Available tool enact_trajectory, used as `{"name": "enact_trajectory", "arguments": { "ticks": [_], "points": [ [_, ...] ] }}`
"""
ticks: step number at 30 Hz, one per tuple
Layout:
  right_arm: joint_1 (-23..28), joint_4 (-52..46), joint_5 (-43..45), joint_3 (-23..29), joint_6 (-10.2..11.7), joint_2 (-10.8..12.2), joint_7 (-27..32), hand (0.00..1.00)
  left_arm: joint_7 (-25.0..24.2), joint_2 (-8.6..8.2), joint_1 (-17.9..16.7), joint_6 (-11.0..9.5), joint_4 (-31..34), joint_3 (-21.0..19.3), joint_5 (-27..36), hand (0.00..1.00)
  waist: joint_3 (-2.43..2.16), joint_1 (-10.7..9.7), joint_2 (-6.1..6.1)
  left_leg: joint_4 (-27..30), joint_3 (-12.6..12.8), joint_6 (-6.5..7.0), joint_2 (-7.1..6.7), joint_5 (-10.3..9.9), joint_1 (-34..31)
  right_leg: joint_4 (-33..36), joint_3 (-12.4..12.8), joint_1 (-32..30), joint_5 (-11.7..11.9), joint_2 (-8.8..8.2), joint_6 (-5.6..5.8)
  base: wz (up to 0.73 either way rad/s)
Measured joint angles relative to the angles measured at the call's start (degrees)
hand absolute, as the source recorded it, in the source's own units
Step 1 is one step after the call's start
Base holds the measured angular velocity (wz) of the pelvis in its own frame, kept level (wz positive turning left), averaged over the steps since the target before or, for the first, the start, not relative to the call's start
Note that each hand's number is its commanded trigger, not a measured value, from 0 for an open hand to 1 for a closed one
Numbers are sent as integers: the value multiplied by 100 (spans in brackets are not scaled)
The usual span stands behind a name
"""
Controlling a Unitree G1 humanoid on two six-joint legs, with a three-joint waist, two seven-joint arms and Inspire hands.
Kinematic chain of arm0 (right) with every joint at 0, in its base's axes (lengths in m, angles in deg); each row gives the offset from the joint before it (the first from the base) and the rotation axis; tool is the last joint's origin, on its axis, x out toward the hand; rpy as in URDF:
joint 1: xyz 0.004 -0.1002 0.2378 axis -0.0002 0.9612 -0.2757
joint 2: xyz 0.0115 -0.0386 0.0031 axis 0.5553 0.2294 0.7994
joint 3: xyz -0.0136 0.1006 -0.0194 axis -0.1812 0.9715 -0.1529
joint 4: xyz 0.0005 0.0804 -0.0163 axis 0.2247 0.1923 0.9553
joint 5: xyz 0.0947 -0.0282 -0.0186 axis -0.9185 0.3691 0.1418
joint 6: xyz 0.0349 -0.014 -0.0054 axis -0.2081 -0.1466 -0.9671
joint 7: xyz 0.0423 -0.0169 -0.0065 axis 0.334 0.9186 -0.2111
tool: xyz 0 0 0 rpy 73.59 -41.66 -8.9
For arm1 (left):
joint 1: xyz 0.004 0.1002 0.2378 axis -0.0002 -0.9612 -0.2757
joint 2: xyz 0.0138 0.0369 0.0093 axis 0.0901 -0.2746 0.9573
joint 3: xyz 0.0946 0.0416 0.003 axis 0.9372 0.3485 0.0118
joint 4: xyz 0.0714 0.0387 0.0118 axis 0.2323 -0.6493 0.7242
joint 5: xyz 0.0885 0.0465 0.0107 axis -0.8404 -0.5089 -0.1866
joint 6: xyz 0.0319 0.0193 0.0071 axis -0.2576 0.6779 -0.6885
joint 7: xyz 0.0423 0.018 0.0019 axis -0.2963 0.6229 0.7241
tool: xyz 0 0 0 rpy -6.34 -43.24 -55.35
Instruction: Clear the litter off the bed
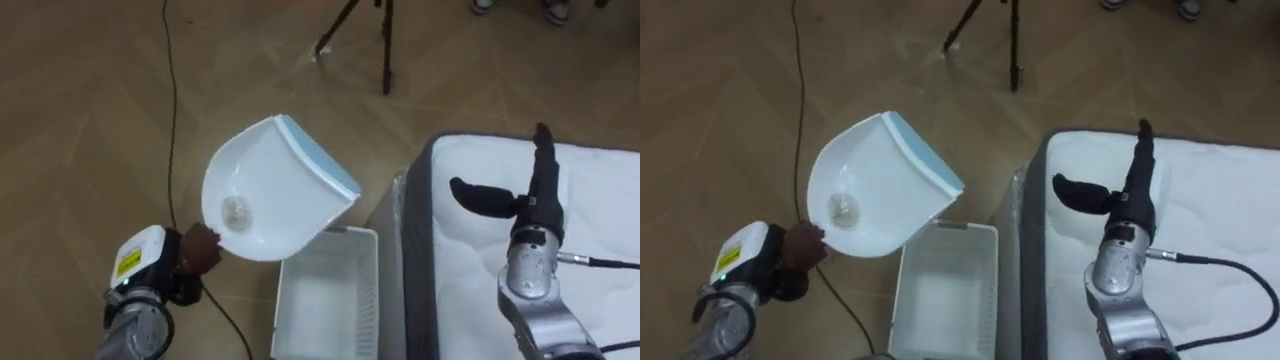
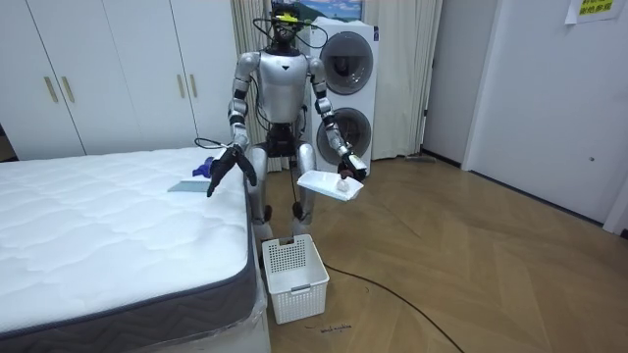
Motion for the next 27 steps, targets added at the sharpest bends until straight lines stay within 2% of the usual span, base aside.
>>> {"name": "enact_trajectory", "arguments": {
  "ticks": [2, 5, 7, 12, 16, 22, 27],
  "points": [
    [2, 84, -6, -81, -1, -8, -5, 0, 76, 27, 205, 7, -221, 3, -6, 100, -3, -18, 37, 25, 14, 24, -20, 13, -120, 144, -12, -152, -48, -47, -13, 3],
    [8, 193, -49, -212, -1, -12, -9, 0, 136, 29, 329, 11, -271, 31, -40, 100, 1, -63, 47, 24, 22, 46, -40, 8, -227, 285, 75, -352, -56, -69, -15, -4],
    [5, 202, -43, -359, -2, -15, -11, 0, 236, 29, 488, 21, -472, 66, -217, 100, 4, -181, 57, 53, 33, 112, -97, 39, -369, 471, 127, -580, -58, -151, -12, -2],
    [-2, 225, 15, -379, -26, 3, -12, 0, 279, 118, 578, 95, -555, 188, -472, 100, 8, -419, 59, 115, 147, 239, -173, 109, -658, 745, 303, -1030, -48, -272, 3, -7],
    [0, 320, 12, -390, -37, 1, 2, 0, 273, 243, 654, 223, -555, 530, -599, 100, 19, -527, 119, 146, 180, 285, -185, 152, -861, 800, 373, -1266, -8, -289, 13, -4],
    [-80, 397, 20, -416, -63, 0, 13, 0, 199, 301, 1131, 336, -621, 917, -981, 100, 76, -634, 283, 243, 232, 334, -191, 235, -1264, 987, 389, -1714, 19, -360, 5, 2],
    [-101, 399, 32, -433, -158, -1, 68, 0, 107, 471, 1411, 510, -659, 1222, -1248, 100, 72, -805, 296, 244, 291, 339, -196, 239, -1377, 1082, 390, -1893, 14, -402, 3, -2]
  ]
}}
